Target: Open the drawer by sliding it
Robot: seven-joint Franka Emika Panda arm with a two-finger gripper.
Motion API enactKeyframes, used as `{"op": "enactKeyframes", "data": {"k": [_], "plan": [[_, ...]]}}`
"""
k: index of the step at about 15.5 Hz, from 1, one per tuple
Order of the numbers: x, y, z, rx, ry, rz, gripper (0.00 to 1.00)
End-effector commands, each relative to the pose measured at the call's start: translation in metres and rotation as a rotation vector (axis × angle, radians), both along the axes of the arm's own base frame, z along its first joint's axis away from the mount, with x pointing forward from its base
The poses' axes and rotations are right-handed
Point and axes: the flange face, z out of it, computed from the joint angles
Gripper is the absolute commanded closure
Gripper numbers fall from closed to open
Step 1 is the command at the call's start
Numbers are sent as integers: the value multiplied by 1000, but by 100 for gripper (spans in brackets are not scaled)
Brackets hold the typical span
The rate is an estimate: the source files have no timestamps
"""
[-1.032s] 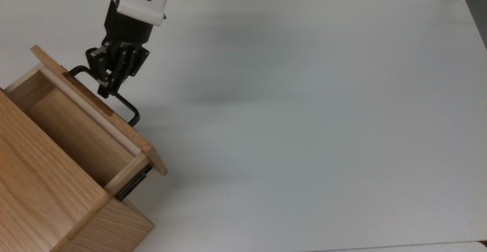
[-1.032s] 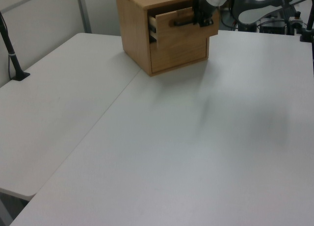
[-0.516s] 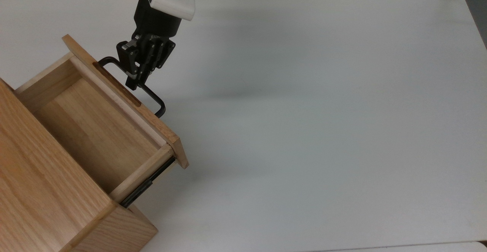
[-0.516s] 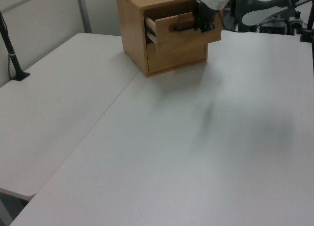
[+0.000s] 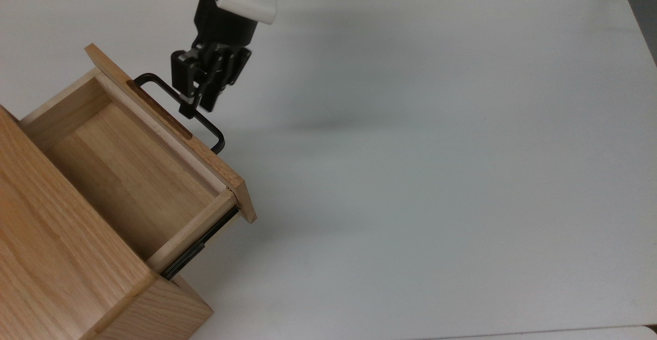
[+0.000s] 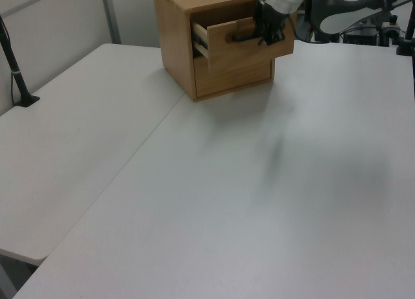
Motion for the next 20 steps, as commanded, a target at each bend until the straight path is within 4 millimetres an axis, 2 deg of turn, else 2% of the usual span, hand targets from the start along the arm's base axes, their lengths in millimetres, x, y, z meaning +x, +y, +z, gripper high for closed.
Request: {"op": "enactKeyframes", "data": {"k": [1,4,6,8,12,15,17,20], "plan": [[-24,18,29,89,40,-56,2],[-36,32,42,152,89,-148,0],[-43,51,52,188,120,-211,0],[-52,68,64,325,150,-329,0],[-82,74,88,509,184,-593,0],[-102,64,100,613,208,-800,0],[-112,47,102,612,239,-870,0],[-114,18,103,670,243,-961,0]]}}
